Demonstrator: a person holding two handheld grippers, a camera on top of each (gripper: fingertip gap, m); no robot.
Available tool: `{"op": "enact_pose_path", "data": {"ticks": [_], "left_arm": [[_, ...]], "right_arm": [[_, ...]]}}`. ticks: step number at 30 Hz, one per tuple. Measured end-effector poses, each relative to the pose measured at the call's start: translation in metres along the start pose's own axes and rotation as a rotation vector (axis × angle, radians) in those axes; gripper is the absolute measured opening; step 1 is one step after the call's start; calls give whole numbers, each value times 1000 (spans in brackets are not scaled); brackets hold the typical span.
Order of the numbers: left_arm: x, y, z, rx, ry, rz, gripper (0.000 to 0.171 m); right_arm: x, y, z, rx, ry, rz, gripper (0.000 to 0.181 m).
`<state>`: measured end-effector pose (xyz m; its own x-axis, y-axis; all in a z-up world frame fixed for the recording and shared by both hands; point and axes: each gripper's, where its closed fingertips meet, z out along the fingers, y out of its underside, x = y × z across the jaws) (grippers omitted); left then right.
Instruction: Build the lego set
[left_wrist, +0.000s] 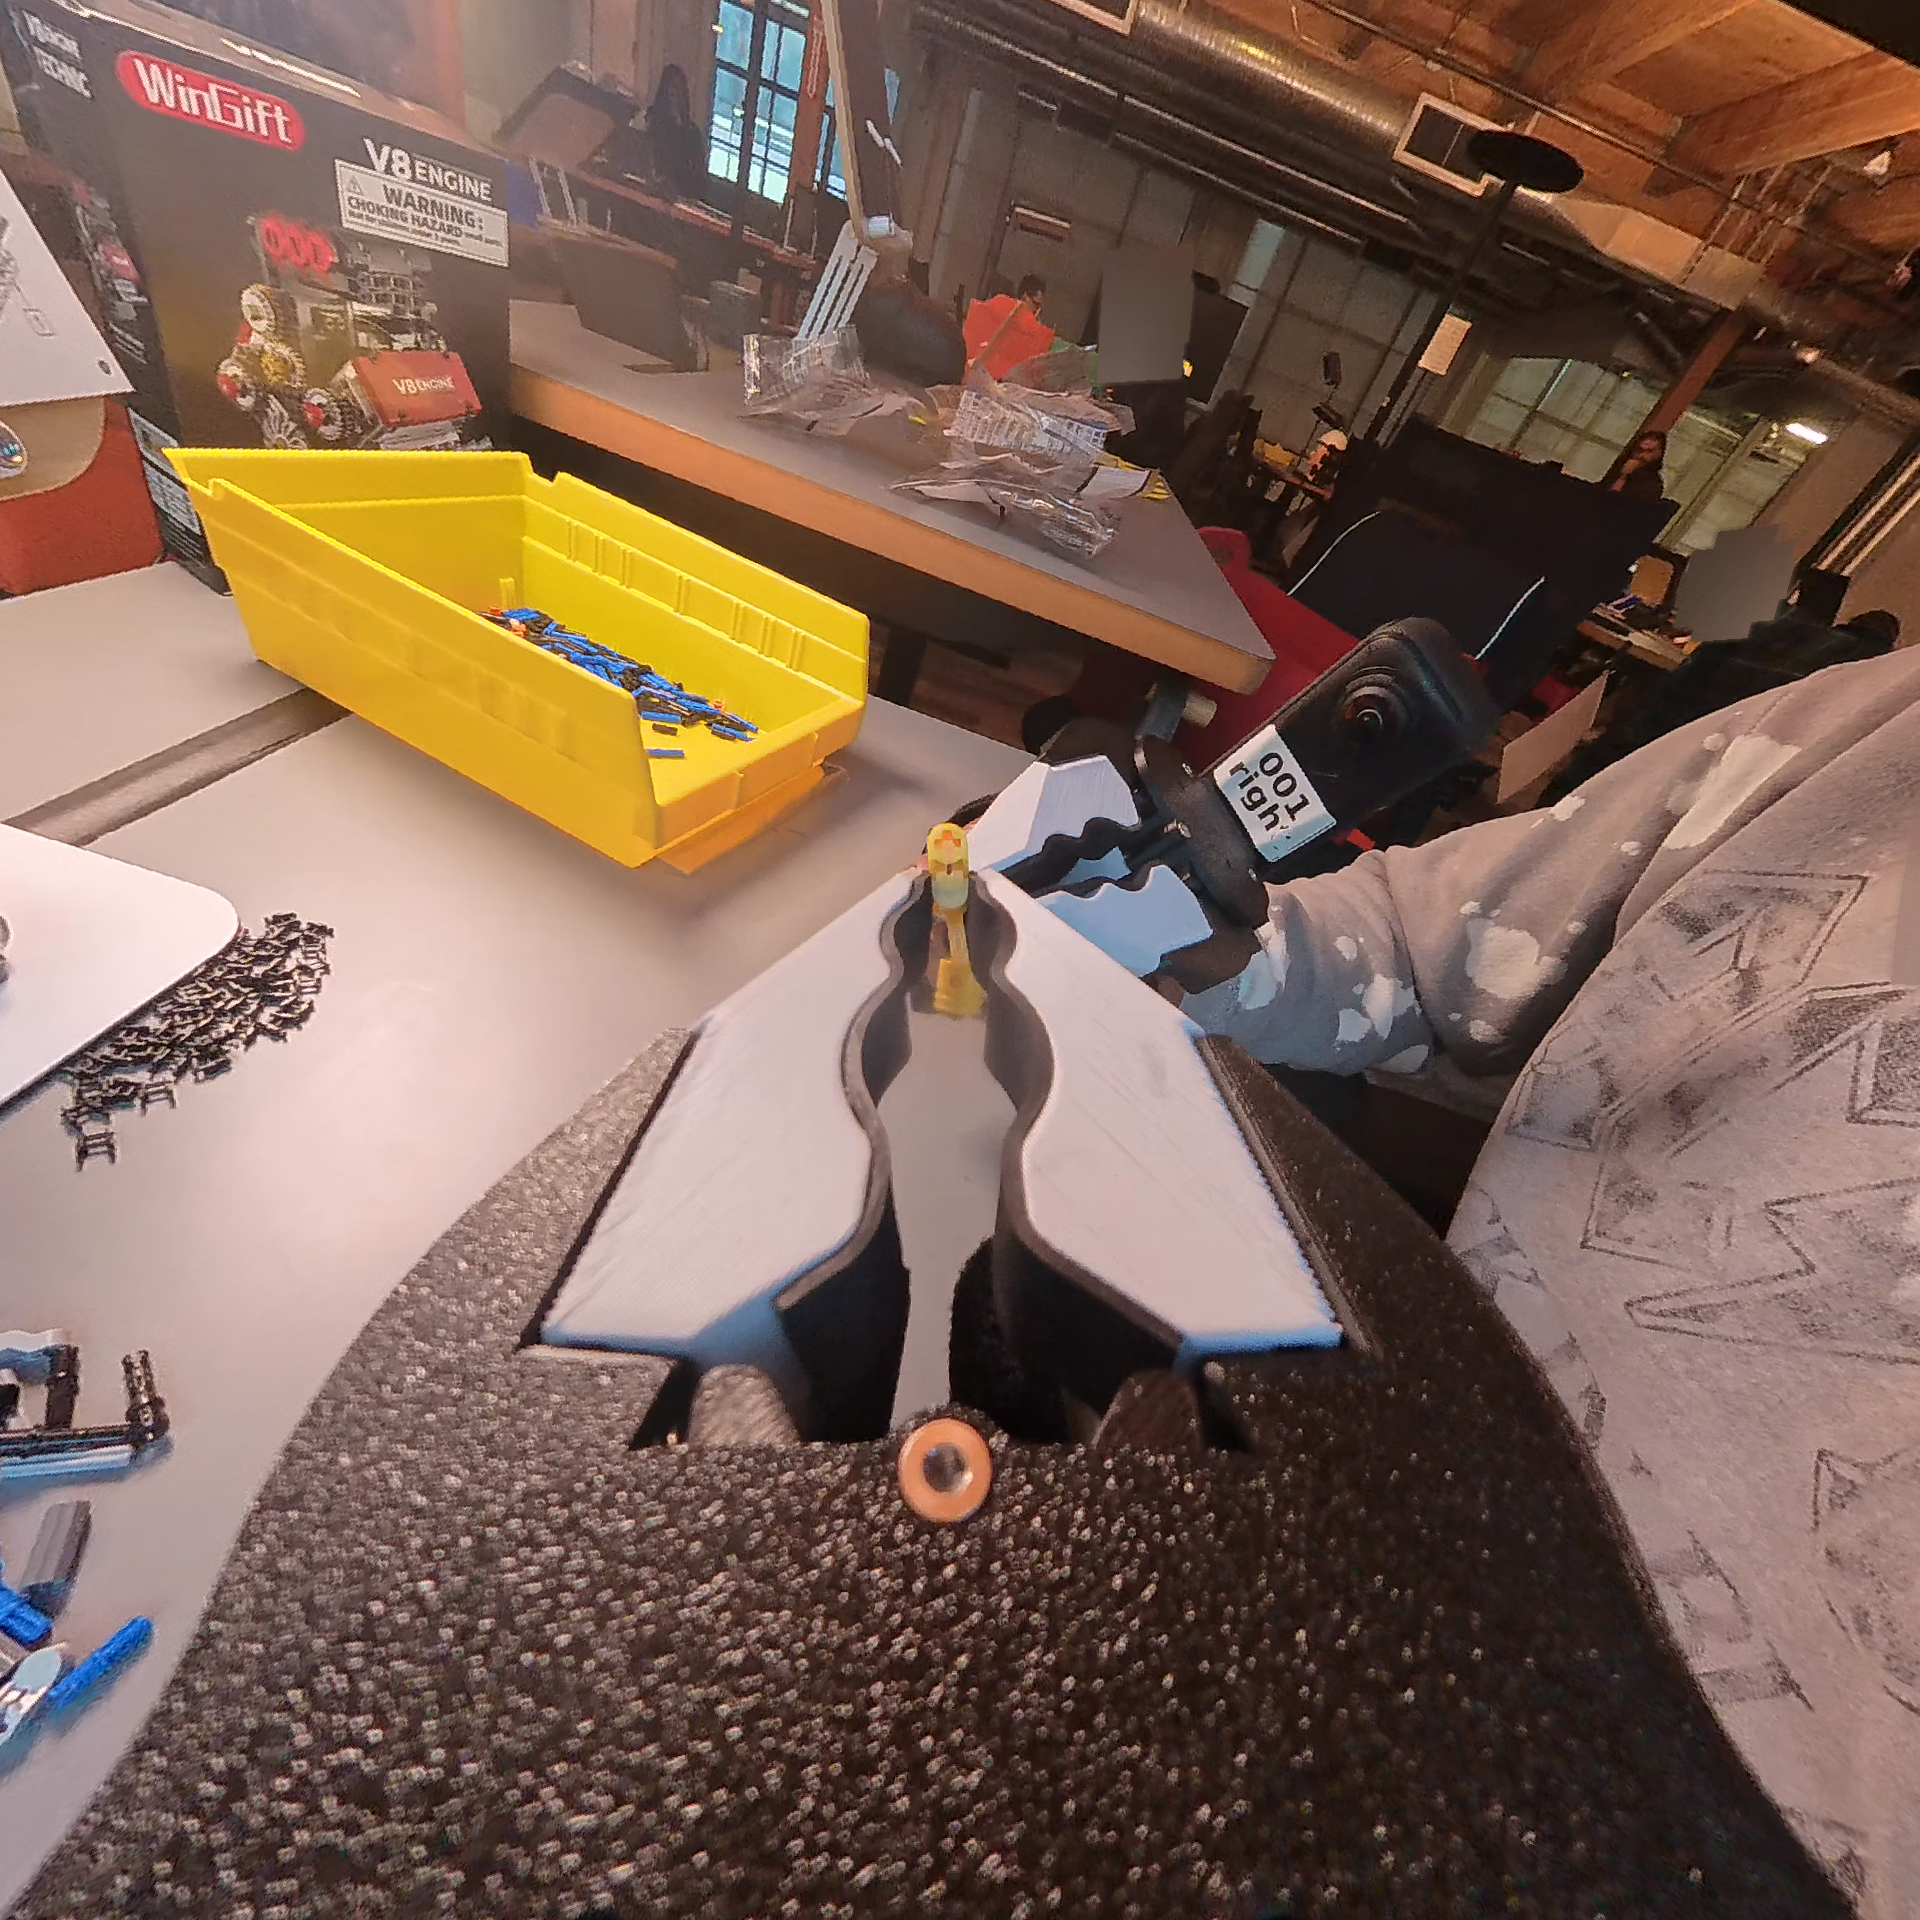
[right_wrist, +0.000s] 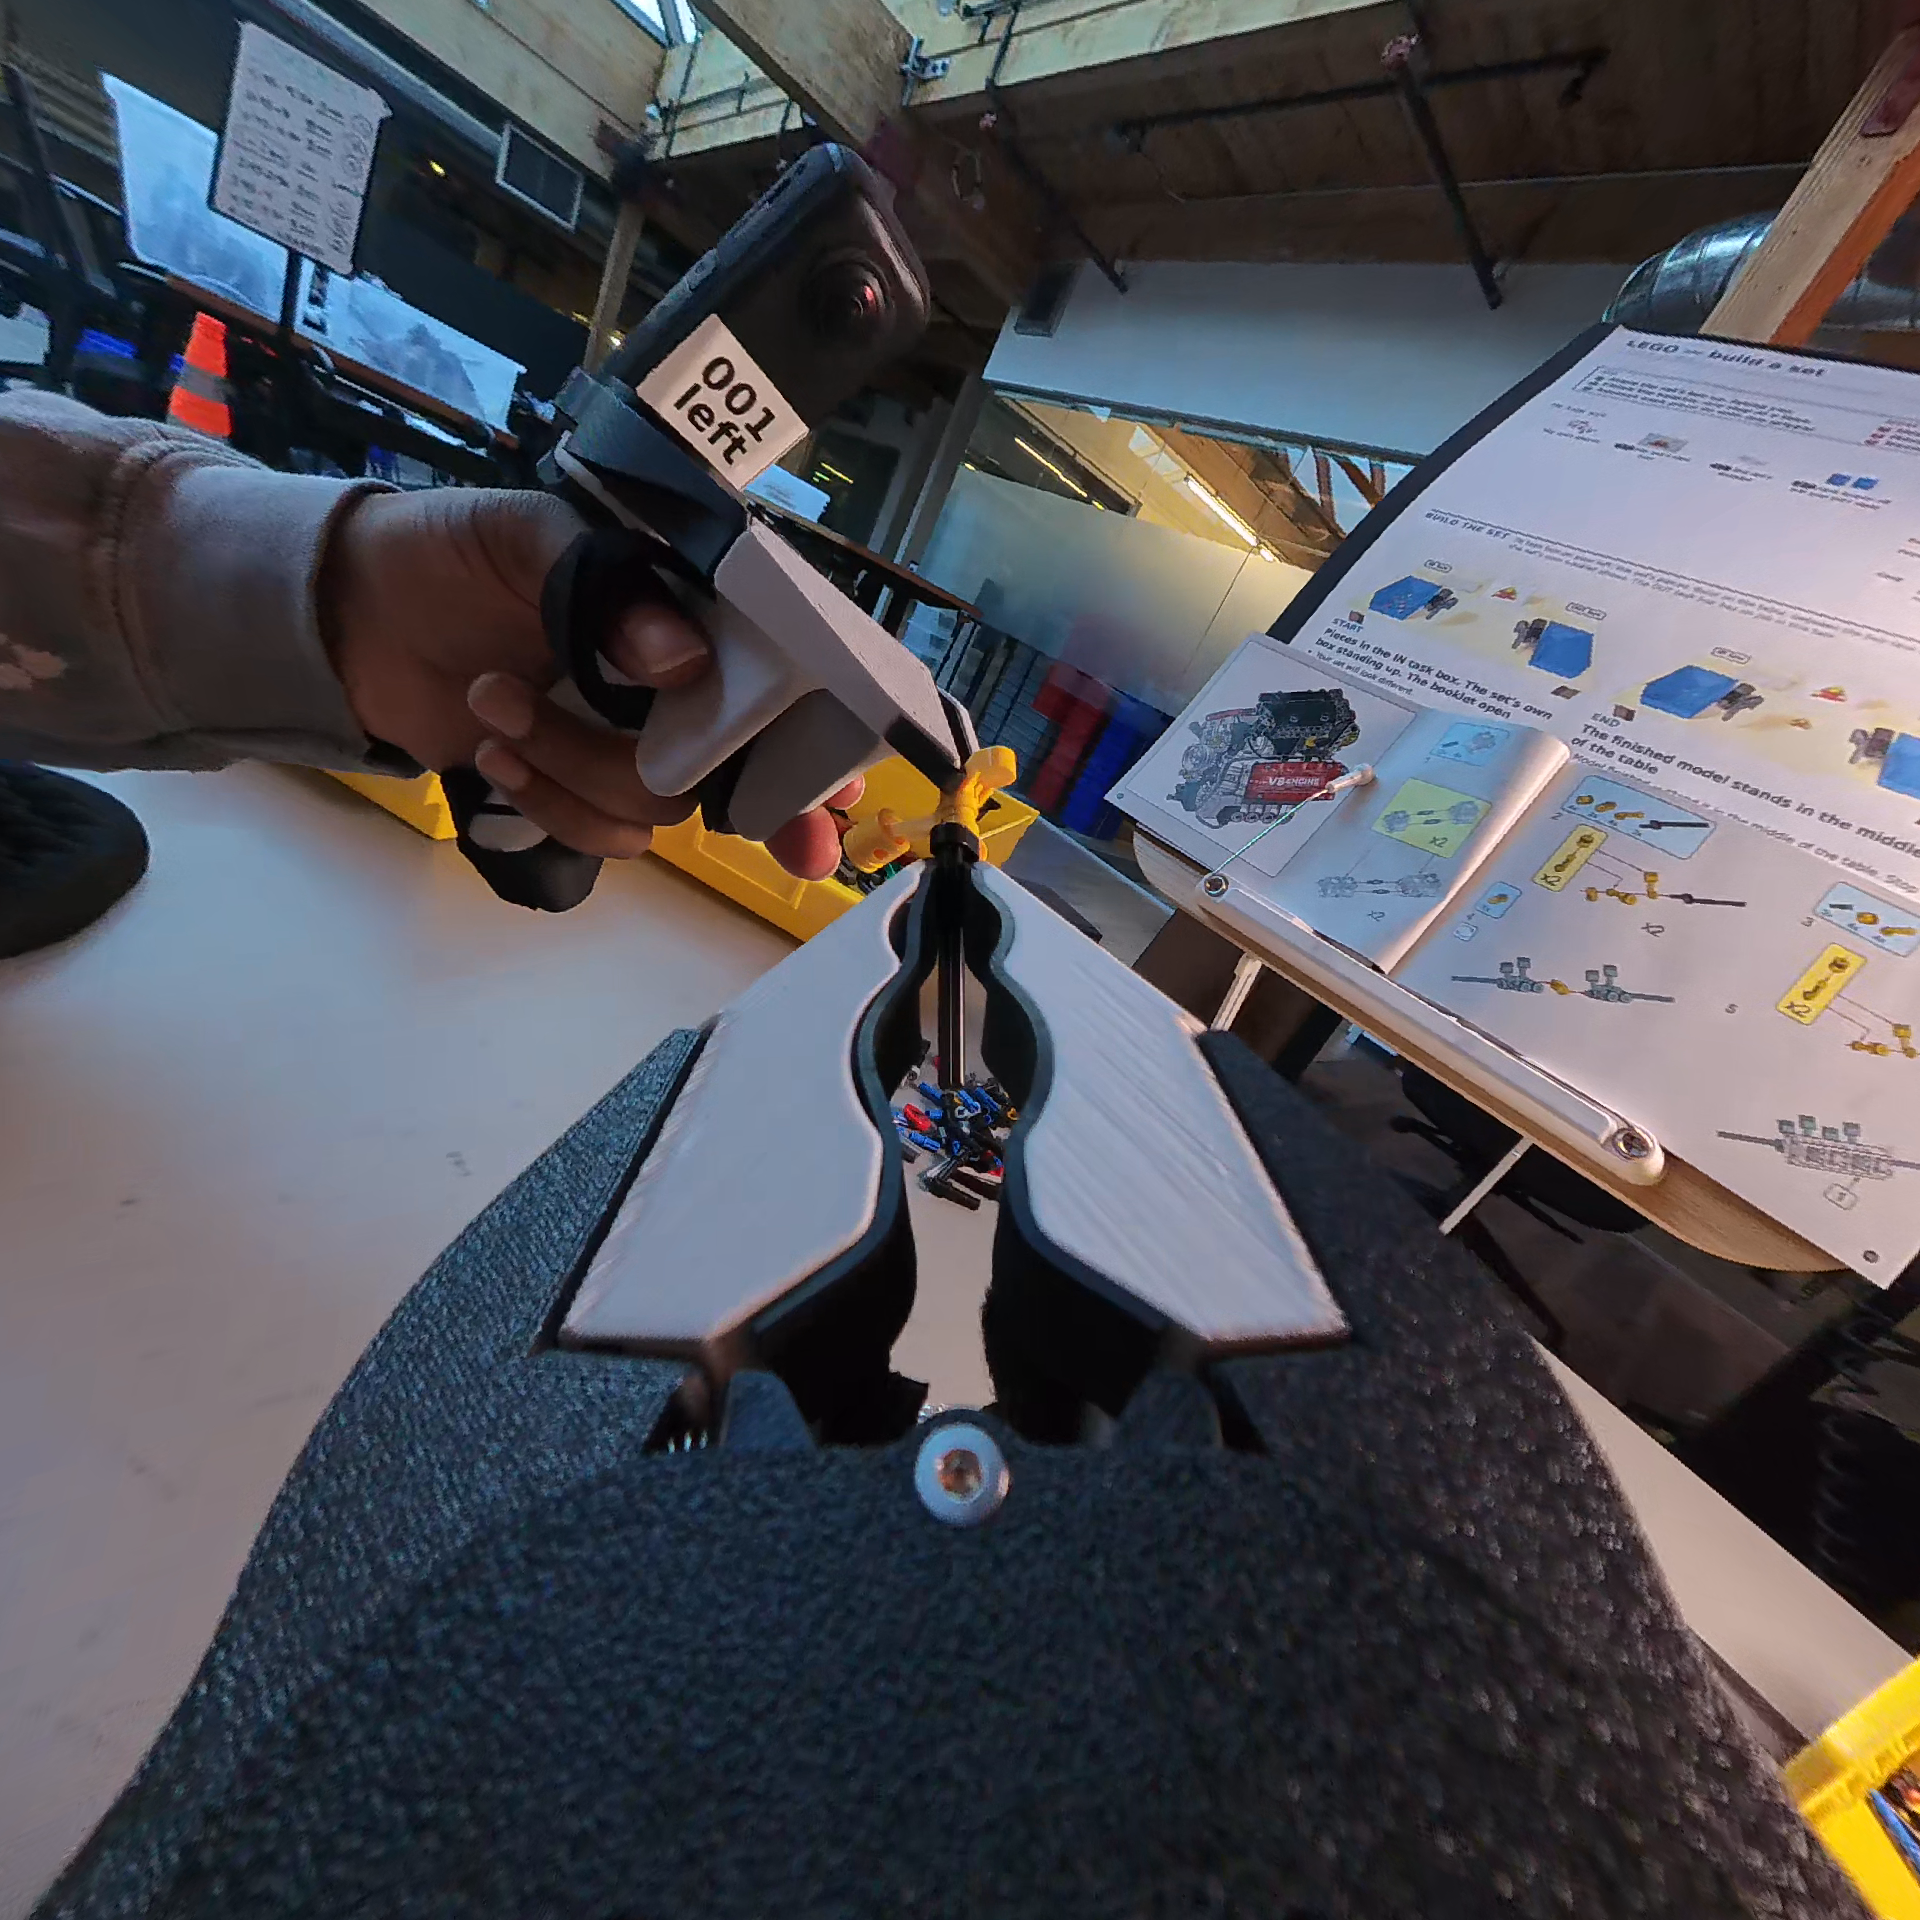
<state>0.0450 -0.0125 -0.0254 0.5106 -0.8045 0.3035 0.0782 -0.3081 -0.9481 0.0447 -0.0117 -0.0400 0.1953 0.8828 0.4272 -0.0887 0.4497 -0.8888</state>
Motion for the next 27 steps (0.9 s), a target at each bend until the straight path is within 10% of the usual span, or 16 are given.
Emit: {"op": "enact_pose_path", "data": {"ticks": [27], "left_arm": [[-11,22,2,-37,-82,138,8]], "right_arm": [[-7,21,1,-45,-26,-23,4]]}}
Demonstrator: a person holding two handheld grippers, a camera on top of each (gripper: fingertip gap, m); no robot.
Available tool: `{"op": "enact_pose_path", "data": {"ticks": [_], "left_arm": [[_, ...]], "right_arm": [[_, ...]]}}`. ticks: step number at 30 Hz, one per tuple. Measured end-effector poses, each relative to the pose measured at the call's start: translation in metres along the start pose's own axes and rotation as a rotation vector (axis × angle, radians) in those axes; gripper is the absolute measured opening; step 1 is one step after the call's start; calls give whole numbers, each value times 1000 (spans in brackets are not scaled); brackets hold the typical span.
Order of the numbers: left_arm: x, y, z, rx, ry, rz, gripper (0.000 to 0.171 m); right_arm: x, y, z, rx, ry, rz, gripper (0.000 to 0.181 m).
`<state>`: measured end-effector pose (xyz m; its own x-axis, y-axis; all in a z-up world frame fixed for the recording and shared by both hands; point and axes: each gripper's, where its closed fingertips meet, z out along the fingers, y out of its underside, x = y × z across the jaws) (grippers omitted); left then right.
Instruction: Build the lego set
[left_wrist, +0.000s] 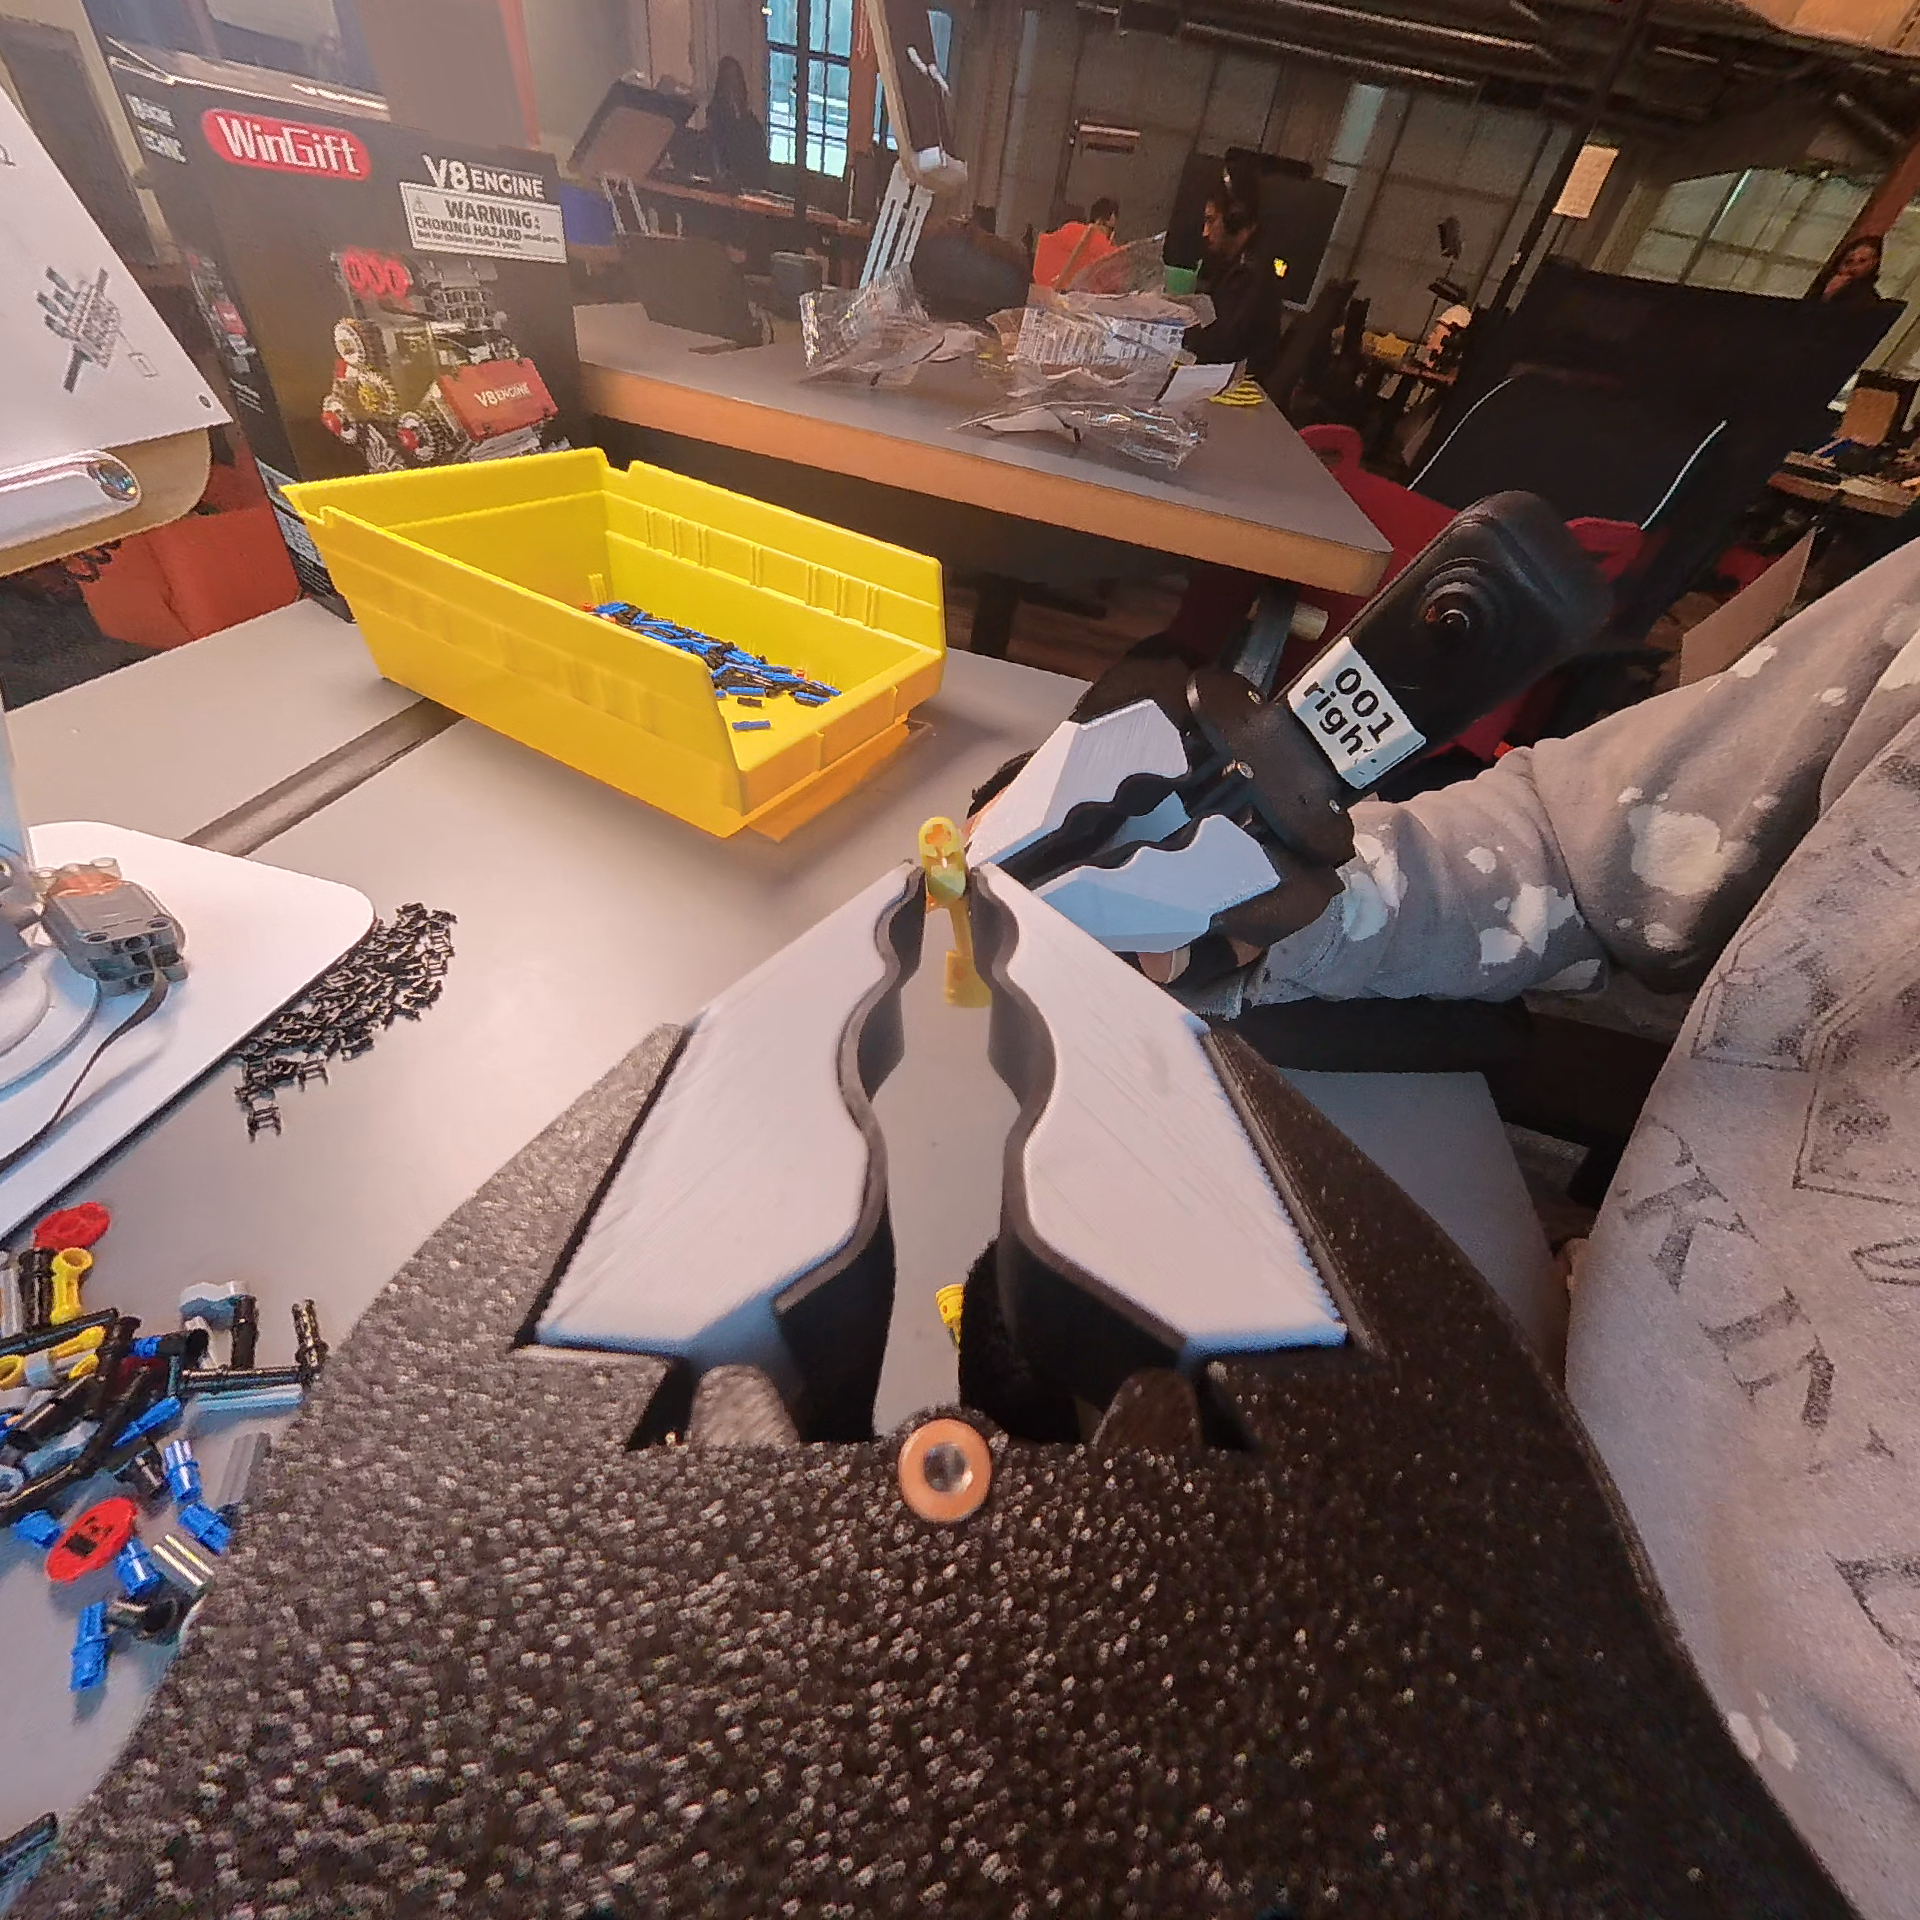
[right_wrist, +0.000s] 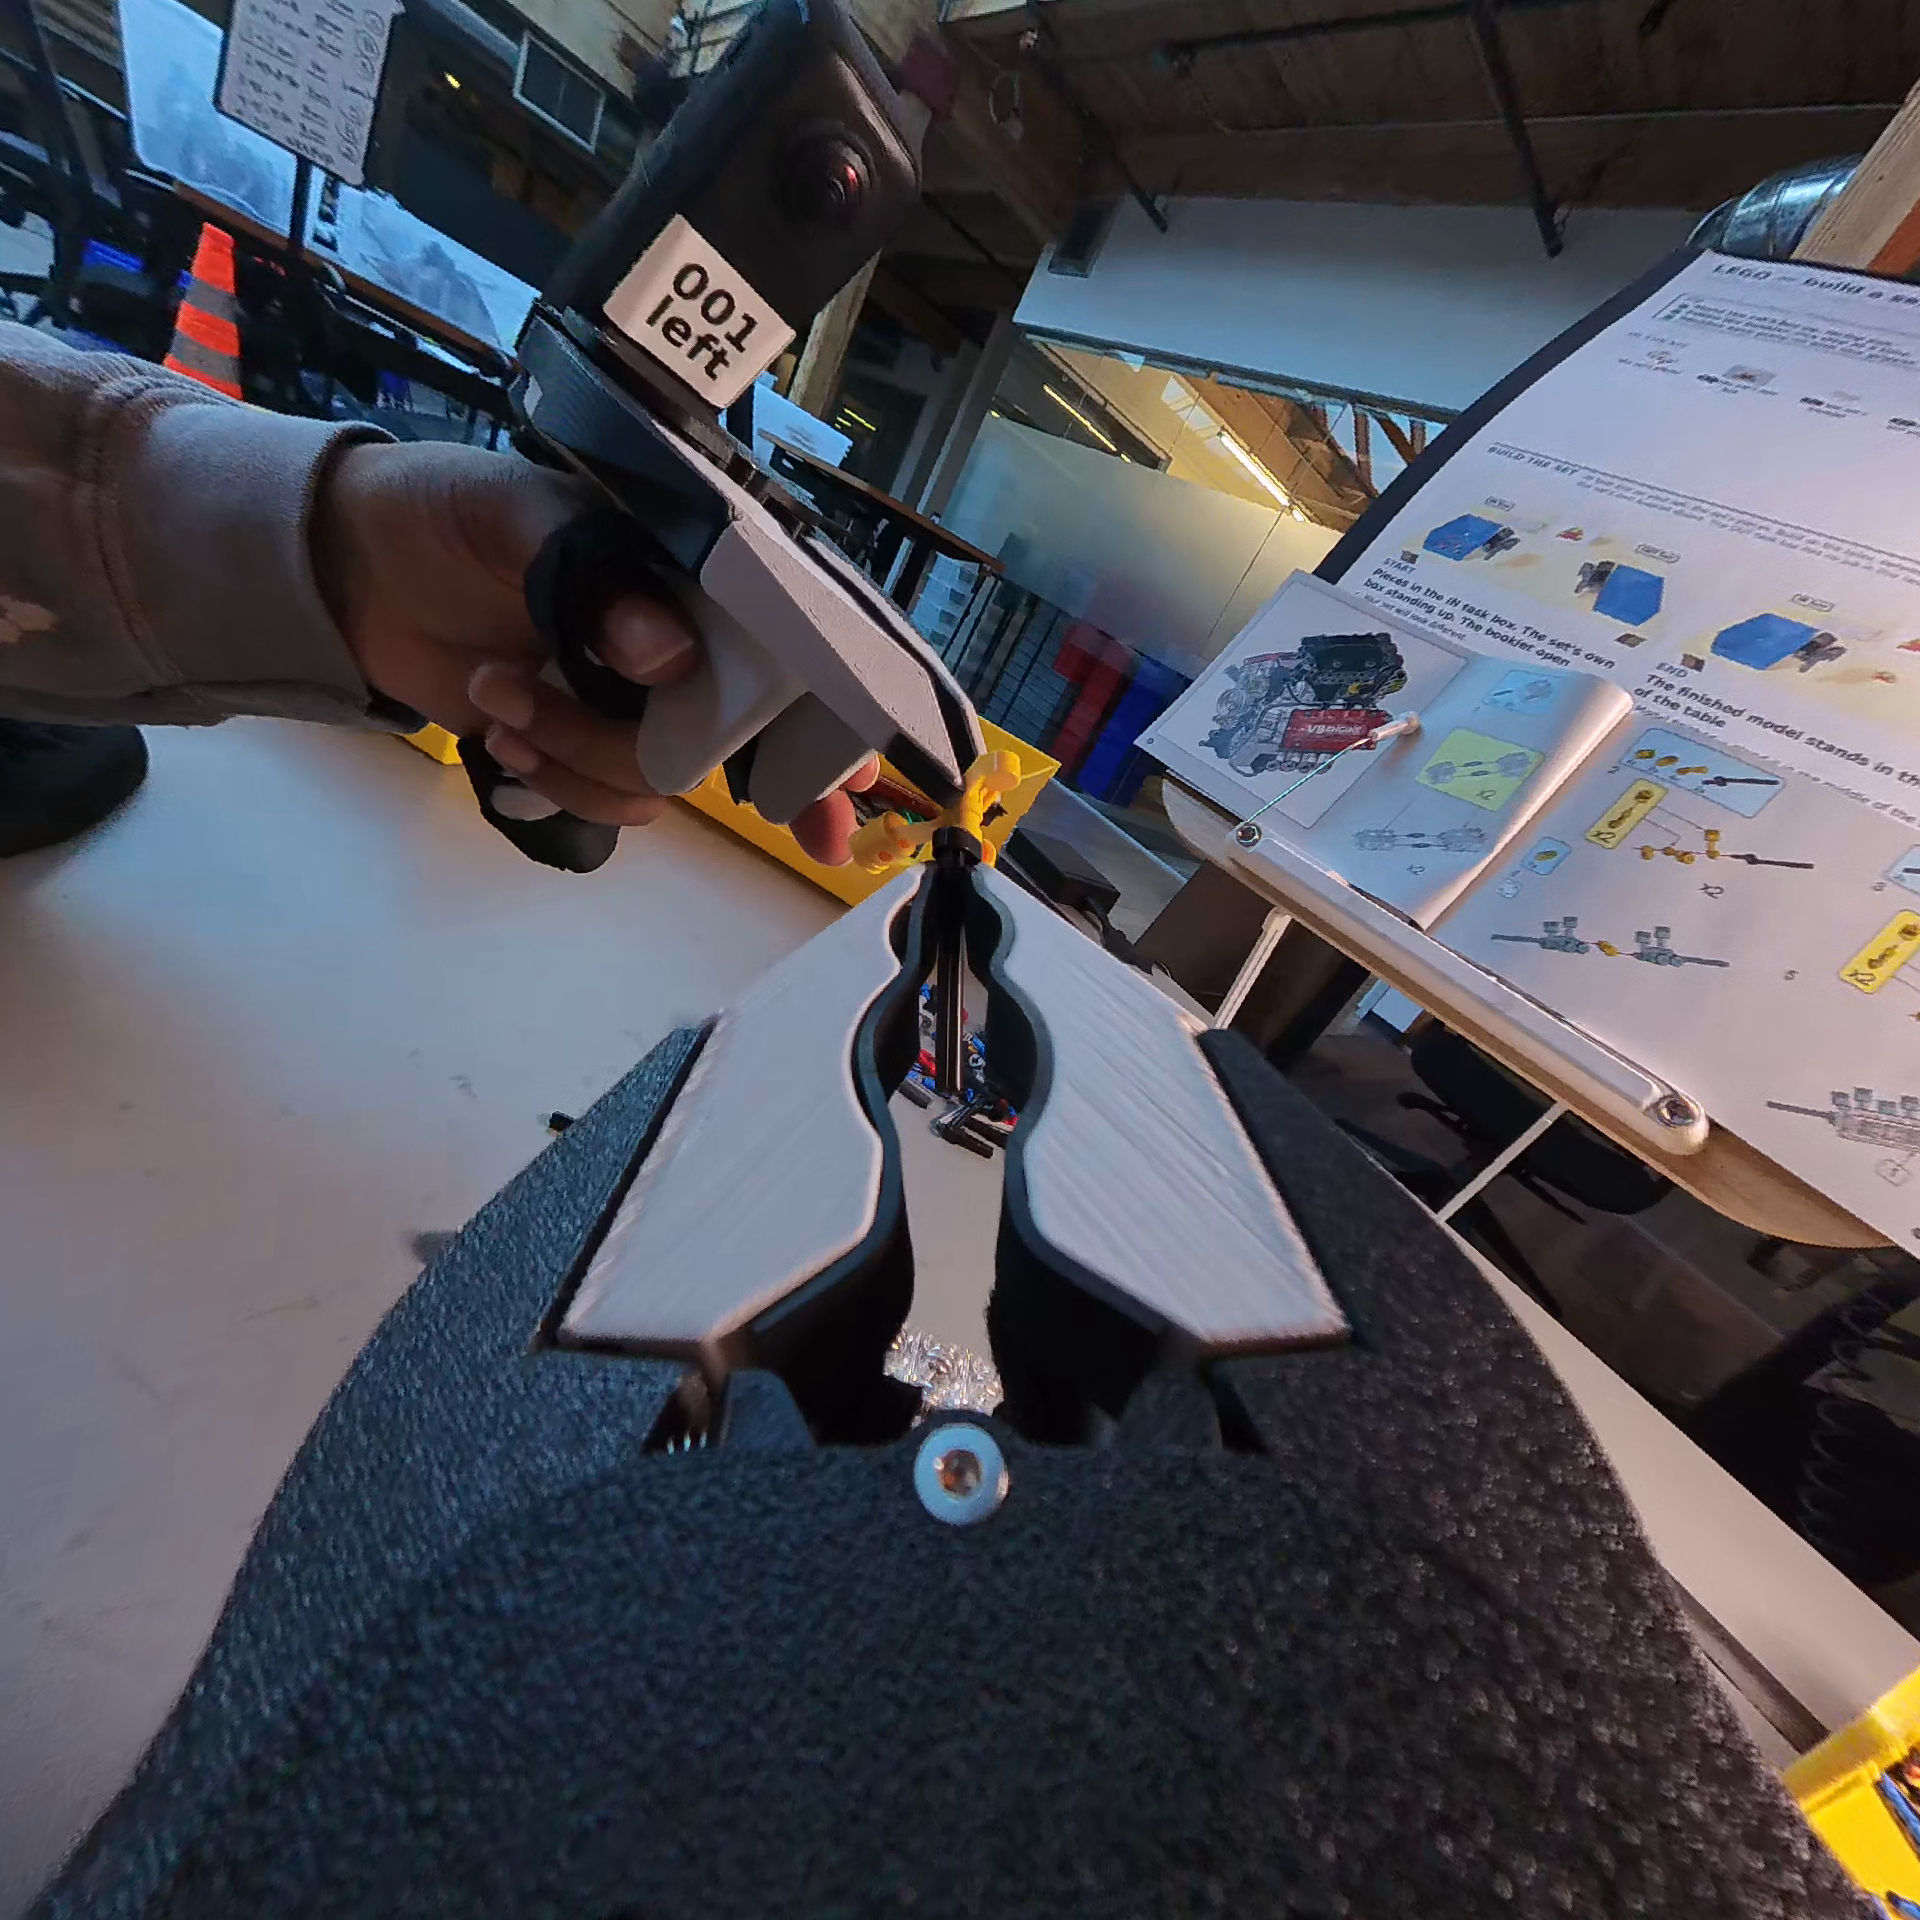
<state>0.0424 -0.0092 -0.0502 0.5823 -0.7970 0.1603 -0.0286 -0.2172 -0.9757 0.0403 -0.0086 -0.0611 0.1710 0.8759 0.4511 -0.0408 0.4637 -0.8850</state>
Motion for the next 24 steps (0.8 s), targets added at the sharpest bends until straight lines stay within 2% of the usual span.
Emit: {"op": "enact_pose_path", "data": {"ticks": [14,24], "left_arm": [[-4,16,-3,1,-25,-26,8],[-5,24,-4,-4,-8,-23,8]], "right_arm": [[-10,11,4,-40,-41,-14,4],[-16,18,6,-59,-87,71,4]]}}
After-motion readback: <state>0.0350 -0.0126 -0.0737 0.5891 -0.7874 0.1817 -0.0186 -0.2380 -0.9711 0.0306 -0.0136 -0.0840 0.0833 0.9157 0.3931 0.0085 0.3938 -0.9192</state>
